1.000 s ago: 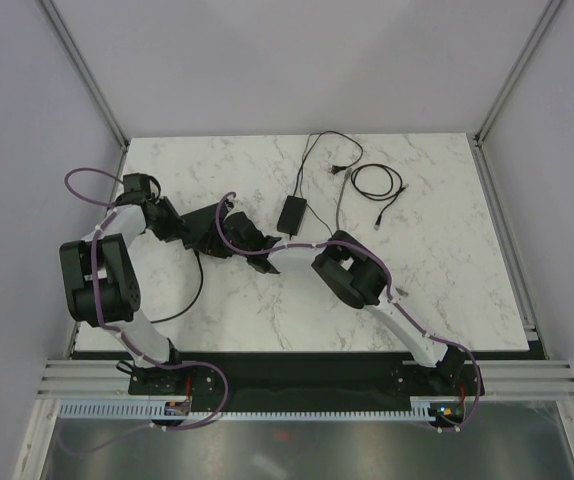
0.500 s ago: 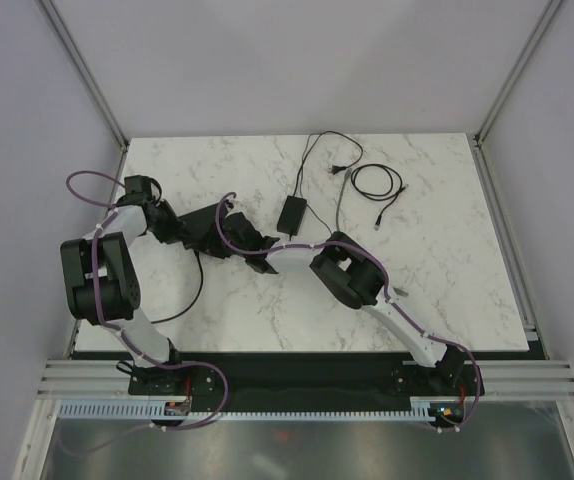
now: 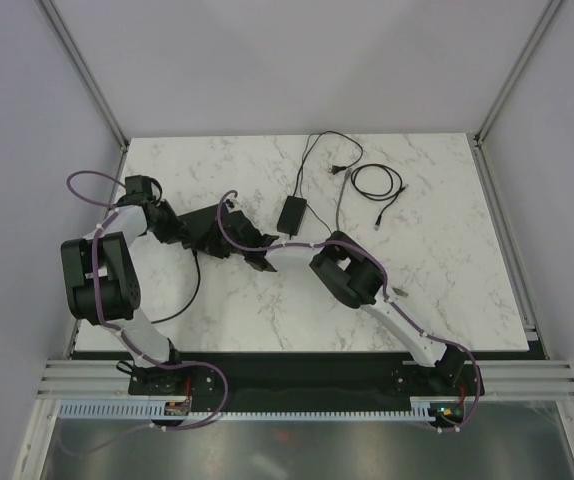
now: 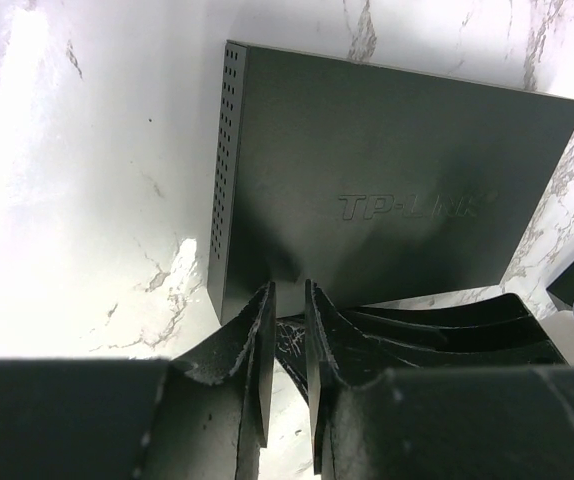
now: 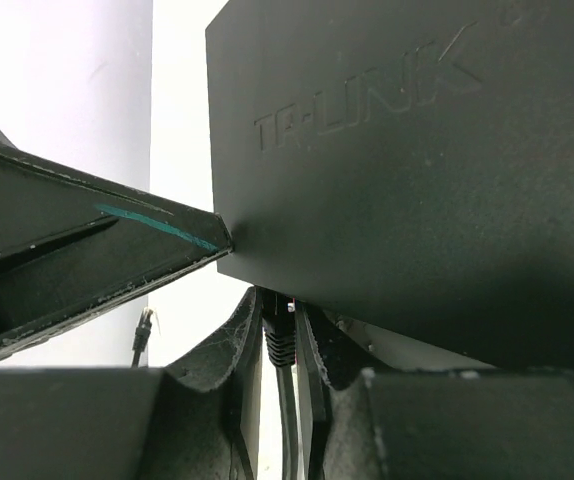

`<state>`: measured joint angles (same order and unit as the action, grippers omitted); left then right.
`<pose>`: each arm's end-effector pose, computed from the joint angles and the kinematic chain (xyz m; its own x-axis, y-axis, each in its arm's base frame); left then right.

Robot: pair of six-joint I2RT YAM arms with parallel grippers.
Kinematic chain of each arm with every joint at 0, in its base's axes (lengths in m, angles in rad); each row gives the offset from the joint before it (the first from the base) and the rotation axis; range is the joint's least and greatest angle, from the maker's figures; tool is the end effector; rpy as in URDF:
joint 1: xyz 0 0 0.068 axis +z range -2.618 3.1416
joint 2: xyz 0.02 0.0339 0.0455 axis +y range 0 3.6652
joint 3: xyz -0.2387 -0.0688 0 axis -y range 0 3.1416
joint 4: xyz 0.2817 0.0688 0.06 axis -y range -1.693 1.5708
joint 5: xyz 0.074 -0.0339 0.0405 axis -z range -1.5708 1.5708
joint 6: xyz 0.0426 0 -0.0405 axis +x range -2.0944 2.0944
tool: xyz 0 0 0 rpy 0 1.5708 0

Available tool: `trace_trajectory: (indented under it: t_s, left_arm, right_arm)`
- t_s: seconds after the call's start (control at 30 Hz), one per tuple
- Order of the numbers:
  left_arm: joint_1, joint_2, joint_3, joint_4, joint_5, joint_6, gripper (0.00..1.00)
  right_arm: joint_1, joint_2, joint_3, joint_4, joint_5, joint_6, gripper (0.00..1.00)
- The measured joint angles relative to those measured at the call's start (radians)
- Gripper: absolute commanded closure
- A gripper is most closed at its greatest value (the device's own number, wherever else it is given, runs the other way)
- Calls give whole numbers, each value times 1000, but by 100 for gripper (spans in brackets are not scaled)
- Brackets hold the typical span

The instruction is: Pull the plug from the switch port

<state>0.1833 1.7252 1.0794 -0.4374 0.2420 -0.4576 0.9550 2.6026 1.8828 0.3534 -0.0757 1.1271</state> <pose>0.3675 0.0577 0.1258 -0.7499 -0.5752 -0.3268 -0.4435 0.8036 -0.3969 0.3353 0.4794 0.0537 -0.8608 0.3426 -0.3763 -0.1800 0.4866 0.8549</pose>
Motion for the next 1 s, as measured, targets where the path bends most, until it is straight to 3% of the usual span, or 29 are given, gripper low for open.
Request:
trace_trajectory:
  t_s: [1.0]
  left_arm:
    - [-2,7,0,6,7,0,78]
  right_arm:
    - [-21,18,56,-79,-82,17,100]
